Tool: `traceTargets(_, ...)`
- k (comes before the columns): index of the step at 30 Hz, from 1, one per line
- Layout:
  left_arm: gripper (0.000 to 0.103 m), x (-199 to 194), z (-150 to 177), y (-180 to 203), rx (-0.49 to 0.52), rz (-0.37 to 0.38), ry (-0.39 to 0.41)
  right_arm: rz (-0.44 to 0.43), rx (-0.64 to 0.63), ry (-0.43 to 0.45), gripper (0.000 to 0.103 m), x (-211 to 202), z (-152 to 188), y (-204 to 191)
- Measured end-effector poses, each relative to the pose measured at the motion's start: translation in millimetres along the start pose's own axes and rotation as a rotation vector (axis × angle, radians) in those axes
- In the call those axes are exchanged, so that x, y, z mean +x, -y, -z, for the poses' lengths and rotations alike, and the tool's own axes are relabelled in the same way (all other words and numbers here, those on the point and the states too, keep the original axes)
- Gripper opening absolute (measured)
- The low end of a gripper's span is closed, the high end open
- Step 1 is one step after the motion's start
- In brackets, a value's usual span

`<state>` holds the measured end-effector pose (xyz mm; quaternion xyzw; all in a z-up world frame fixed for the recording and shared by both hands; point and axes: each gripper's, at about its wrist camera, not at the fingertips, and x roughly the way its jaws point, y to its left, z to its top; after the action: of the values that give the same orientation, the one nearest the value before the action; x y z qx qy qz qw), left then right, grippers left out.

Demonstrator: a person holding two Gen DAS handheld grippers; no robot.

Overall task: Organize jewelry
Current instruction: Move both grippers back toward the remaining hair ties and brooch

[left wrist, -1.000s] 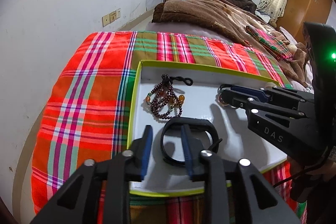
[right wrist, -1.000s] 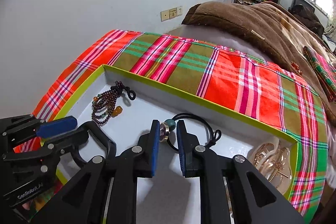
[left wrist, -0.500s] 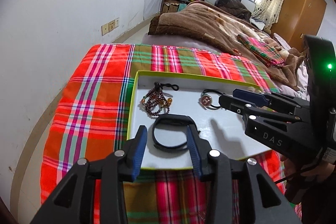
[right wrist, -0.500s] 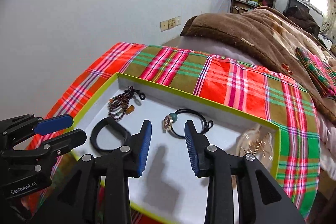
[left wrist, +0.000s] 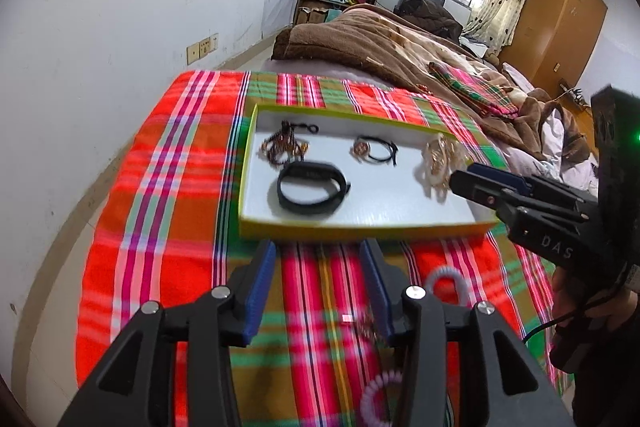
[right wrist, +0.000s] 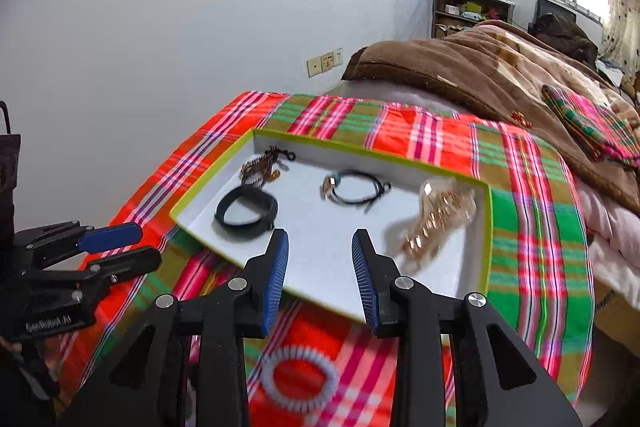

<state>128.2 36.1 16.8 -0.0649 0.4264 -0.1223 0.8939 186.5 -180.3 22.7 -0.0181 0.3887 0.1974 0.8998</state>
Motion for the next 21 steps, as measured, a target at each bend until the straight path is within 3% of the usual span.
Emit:
traceTargets(12,0.046,-6,53,-11,-0.050,0.034,-0.060,0.007,0.055,-0.086,0.034,-1,67,19)
traceTargets(21,0.046,-9,70,-21,-0.088,0.014,-0.085,-0.012,0.028,-0.120,0.035,11,81,14)
